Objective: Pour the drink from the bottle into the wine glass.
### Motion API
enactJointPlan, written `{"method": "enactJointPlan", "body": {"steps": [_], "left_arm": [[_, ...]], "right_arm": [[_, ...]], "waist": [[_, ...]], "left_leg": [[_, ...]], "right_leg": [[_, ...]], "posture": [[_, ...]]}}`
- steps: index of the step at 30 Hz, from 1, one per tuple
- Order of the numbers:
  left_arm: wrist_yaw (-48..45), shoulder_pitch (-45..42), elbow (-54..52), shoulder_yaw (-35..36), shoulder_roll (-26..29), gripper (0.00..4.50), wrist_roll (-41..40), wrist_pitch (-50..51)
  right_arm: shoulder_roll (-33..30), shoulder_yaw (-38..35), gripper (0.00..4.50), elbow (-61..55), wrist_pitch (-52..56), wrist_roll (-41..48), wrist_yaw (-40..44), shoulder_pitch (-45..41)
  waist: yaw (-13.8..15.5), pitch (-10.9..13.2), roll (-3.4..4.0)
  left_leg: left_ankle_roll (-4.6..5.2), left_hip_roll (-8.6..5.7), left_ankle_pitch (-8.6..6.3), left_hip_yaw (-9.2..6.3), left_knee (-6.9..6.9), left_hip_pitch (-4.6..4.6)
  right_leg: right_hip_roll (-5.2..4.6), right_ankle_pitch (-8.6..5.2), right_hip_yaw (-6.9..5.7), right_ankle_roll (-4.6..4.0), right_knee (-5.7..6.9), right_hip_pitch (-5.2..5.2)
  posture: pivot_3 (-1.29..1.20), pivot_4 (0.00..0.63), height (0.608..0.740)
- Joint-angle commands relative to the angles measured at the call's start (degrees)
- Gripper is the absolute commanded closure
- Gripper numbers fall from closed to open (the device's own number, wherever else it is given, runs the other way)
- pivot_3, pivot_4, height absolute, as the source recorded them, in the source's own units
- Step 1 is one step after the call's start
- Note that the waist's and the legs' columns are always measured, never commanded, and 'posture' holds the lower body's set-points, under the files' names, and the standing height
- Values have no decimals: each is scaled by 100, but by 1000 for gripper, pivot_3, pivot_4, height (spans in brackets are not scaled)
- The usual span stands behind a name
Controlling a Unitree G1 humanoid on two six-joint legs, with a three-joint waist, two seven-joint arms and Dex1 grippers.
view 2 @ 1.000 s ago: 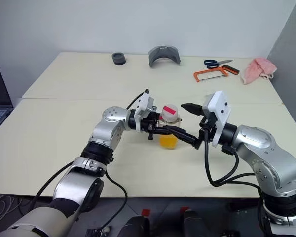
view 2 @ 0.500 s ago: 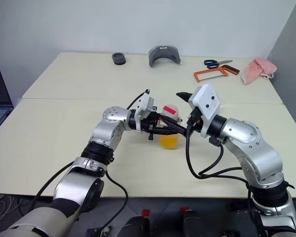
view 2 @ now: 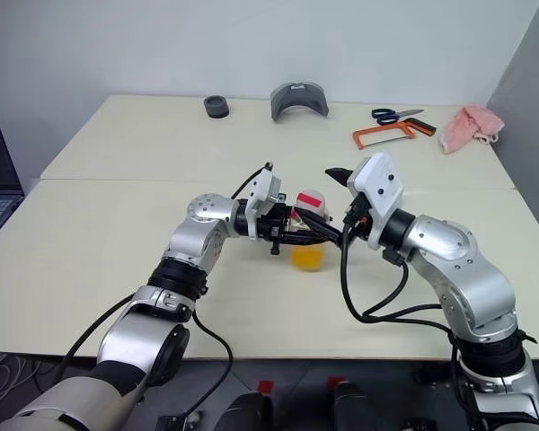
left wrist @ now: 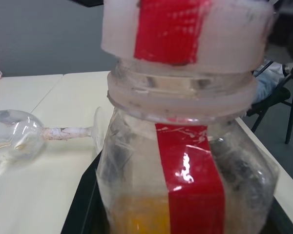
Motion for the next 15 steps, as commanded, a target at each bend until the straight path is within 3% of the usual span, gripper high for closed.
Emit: {"method": "enactJointPlan", "body": {"steps": [1, 15], "left_arm": [[-25, -97, -56, 43, -23, 2864, -59, -124], [-34, -100, -36, 34, -21, 2864, -45, -148]], "right_arm": [[-53, -229, 152, -188, 3, 70, -16, 17], [-94, -403, 152, -316, 148, 321, 24, 99]], "waist": [[0, 0, 0], [0, 0, 0]], "left_leg": [[0, 0, 0, 0, 0, 0], [0, 0, 0, 0, 0, 0]], "right_leg": [[0, 0, 0, 0, 0, 0], [0, 0, 0, 0, 0, 0]], "posture": [[0, 150, 740], [0, 150, 740]]}}
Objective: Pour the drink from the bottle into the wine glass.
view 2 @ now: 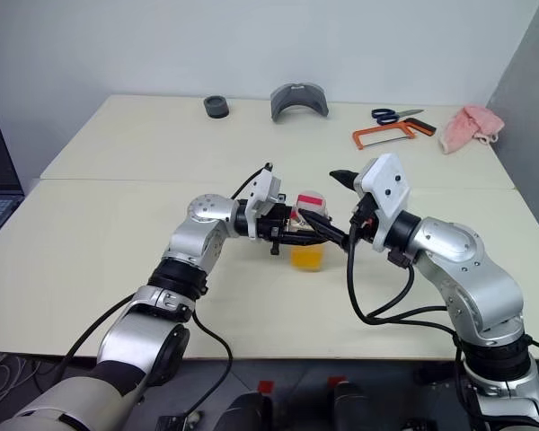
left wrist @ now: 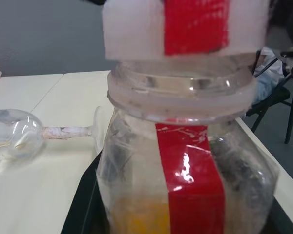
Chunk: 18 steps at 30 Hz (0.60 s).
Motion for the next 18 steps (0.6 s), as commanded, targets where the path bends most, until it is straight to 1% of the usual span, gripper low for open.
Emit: {"method": "enactJointPlan", "body": {"steps": [1, 11, 18], "left_arm": [[-28, -100, -60, 35, -22, 2864, -49, -134], [-21, -111, -29, 37, -23, 2864, -50, -170], [-5, -107, -30, 44, -30, 2864, -59, -179]], "right_arm": [[-74, -206, 152, -226, 0, 108, 11, 9], [-148, -183, 152, -312, 59, 275, 113, 86], [-82, -253, 152, -346, 213, 623, 85, 83]], "waist": [[0, 0, 0], [0, 0, 0], [0, 0, 0]], "left_leg": [[0, 0, 0, 0, 0, 0], [0, 0, 0, 0, 0, 0], [0, 0, 0, 0, 0, 0]], "right_leg": [[0, 0, 0, 0, 0, 0], [0, 0, 0, 0, 0, 0], [0, 0, 1, 0, 0, 0]], "posture": [[0, 150, 740], [0, 150, 740], [0, 150, 740]]}}
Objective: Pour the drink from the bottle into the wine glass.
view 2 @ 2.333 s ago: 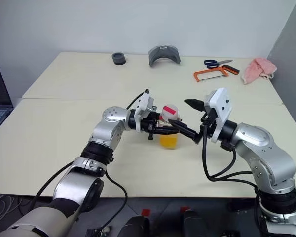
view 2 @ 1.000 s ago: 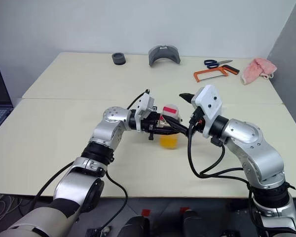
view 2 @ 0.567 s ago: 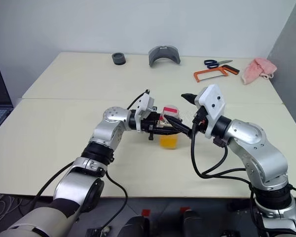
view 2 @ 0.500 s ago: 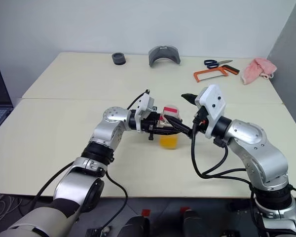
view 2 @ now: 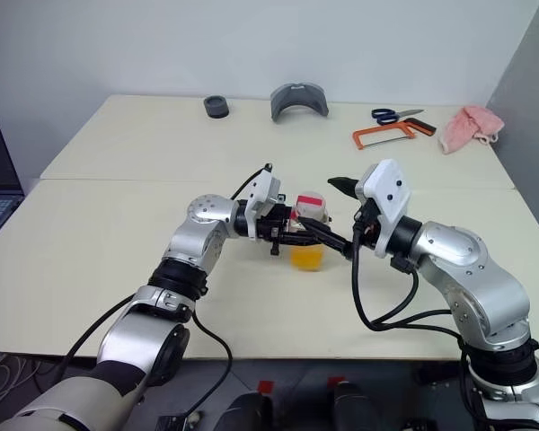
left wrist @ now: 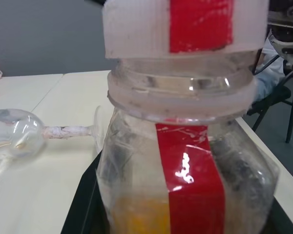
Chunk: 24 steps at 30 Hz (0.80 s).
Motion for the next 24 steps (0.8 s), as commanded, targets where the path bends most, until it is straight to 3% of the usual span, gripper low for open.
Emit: {"method": "enactJointPlan", "body": {"steps": [1, 24], "left_arm": [[-10, -107, -104, 45, -30, 2864, -62, -88], [-42, -46, -237, 35, -19, 2864, -103, -18]], "right_arm": [[53, -249, 152, -163, 83, 277, -37, -56], [169, -265, 152, 61, 424, 856, -53, -332]], "waist": [[0, 0, 0], [-1, 0, 0]], "left_leg": [[0, 0, 0, 0, 0, 0], [0, 0, 0, 0, 0, 0]], "right_leg": [[0, 0, 0, 0, 0, 0], [0, 0, 0, 0, 0, 0]], "posture": [[0, 150, 740], [0, 150, 740]]}}
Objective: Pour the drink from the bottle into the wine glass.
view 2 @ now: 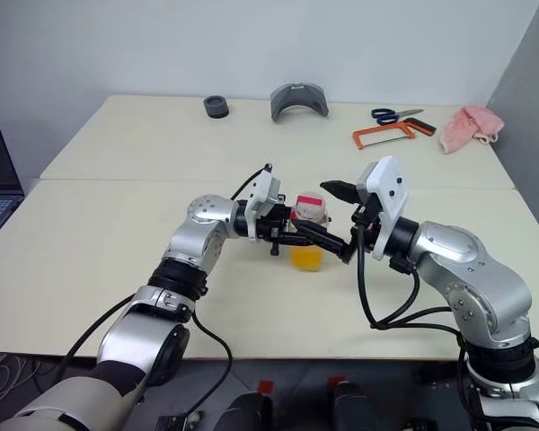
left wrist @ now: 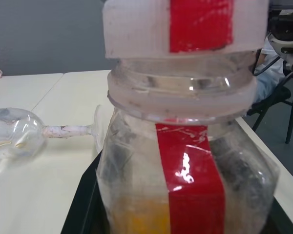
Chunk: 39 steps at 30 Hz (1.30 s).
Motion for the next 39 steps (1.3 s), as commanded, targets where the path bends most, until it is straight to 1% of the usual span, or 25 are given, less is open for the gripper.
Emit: {"method": "enactJointPlan", "body": {"steps": [1, 16, 18, 19, 24, 25, 31, 37, 39], "left_arm": [[-42, -46, -251, 30, -30, 2864, -105, -16], [-73, -37, -297, 34, -31, 2864, -102, 15], [-69, -34, -301, 35, -30, 2864, -100, 19], [-66, -33, -303, 36, -30, 2864, -99, 19], [-48, -23, -321, 33, -39, 2864, -96, 18], [-46, -22, -322, 33, -40, 2865, -96, 18], [-27, -17, -318, 40, -53, 2866, -98, 14], [-2, 26, -341, 47, -44, 2880, -98, 30], [11, 48, -370, 46, -37, 2891, -104, 53]], "right_arm": [[51, -123, 152, 25, 77, 221, 9, -190], [199, -84, 152, 615, 214, 385, 112, -547], [170, -41, 521, 636, 230, 346, 160, -565], [164, -30, 784, 641, 253, 347, 178, -569], [83, 44, 2568, 565, 328, 320, 279, -528], [74, 54, 2700, 549, 329, 310, 288, -522], [-75, 248, 2697, 409, 65, -24, 368, -476], [-204, 393, 2698, 114, -564, -509, 495, -345], [-236, 409, 2761, 32, -781, -661, 520, -300]], "waist": [[0, 0, 0], [-2, 0, 0], [-2, 0, 0], [-2, 0, 0], [-3, 0, 0], [-2, 0, 0], [-2, 0, 0], [-2, 0, 0], [-2, 0, 0]], "left_leg": [[0, 0, 0, 0, 0, 0], [0, 0, 0, 0, 0, 0], [0, 0, 0, 0, 0, 0], [0, 0, 0, 0, 0, 0], [0, 1, 0, 0, 0, 0], [0, 1, 0, 0, 0, 0], [0, 1, 0, 0, 0, 0], [0, 0, 0, 0, 0, 0], [0, 0, 0, -1, 0, 0]], "right_leg": [[0, 0, 0, 0, 0, 0], [0, 0, -1, 0, 0, 0], [0, 0, 0, 0, 0, 0], [0, 0, 0, 0, 0, 0], [0, 0, 0, 0, 0, 0], [0, 0, 0, 0, 0, 0], [0, 0, -1, 0, 0, 0], [0, 0, 0, 0, 0, 0], [1, 0, -2, 0, -2, 0]], "posture": [[0, 150, 740], [0, 150, 740], [0, 150, 740], [0, 150, 740], [0, 150, 740], [0, 150, 740], [0, 150, 740], [0, 150, 740], [0, 150, 740]]}}
